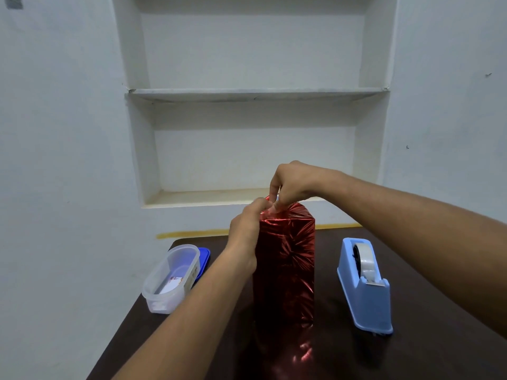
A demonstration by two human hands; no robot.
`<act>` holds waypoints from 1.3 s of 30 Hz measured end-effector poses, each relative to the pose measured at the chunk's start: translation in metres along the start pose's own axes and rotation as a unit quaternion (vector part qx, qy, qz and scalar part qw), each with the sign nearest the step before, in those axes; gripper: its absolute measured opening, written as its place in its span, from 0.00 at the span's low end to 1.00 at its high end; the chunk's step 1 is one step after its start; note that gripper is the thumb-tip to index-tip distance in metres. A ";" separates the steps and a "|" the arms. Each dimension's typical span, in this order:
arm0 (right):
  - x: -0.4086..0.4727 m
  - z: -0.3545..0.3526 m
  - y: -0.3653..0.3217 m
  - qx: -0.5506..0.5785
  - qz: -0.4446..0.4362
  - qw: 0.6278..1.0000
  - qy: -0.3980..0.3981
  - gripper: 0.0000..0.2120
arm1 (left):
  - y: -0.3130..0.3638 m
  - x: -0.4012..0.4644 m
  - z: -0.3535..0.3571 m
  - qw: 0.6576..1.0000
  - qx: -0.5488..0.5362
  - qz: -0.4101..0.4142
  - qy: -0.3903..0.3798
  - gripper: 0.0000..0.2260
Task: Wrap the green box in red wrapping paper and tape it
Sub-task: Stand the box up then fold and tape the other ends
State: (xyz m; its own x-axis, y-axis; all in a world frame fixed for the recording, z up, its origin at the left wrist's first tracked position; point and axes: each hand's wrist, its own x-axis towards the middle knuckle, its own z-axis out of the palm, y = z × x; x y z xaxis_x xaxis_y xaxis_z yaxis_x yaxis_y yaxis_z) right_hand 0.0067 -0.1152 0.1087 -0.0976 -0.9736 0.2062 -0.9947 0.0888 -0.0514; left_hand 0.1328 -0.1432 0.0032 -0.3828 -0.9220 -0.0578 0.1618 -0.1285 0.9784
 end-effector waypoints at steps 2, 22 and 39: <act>0.001 0.001 -0.002 -0.003 0.005 1.000 0.004 0.14 | 0.007 0.007 -0.001 0.999 0.018 0.017 0.033 0.29; -0.012 0.011 0.001 0.235 0.225 0.941 -0.091 0.19 | 0.011 0.002 0.004 0.960 0.177 0.148 0.159 0.06; -0.034 0.066 0.007 0.461 0.218 0.837 0.197 0.06 | 0.010 0.003 0.006 0.977 0.130 0.097 0.139 0.05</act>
State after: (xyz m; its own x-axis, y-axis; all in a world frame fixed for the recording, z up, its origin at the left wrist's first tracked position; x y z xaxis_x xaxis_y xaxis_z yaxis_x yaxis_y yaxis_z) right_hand 0.0047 -0.0953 0.0367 -0.6290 -0.7299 0.2676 -0.4311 0.0411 -0.9014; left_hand 0.1283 -0.1449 0.0144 -0.0995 -0.9881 0.1174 -0.0431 0.1221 0.9916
